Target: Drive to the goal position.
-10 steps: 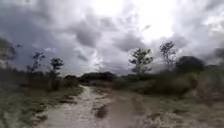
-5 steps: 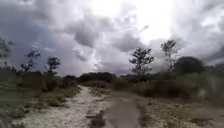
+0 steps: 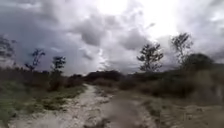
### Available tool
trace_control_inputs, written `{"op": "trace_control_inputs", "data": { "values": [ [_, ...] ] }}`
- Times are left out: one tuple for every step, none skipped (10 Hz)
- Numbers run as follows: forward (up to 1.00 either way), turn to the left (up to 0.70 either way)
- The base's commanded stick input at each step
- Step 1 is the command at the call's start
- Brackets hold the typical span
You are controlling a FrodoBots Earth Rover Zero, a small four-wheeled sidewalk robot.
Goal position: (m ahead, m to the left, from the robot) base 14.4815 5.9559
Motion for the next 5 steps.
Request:
{"op": "trace_control_inputs", "data": {
  "values": [
    [0.85, 0.29],
    [0.85, 0.34],
    [0.85, 0.06],
    [0.85, 0.0],
    [0.85, 0.1]
  ]
}}
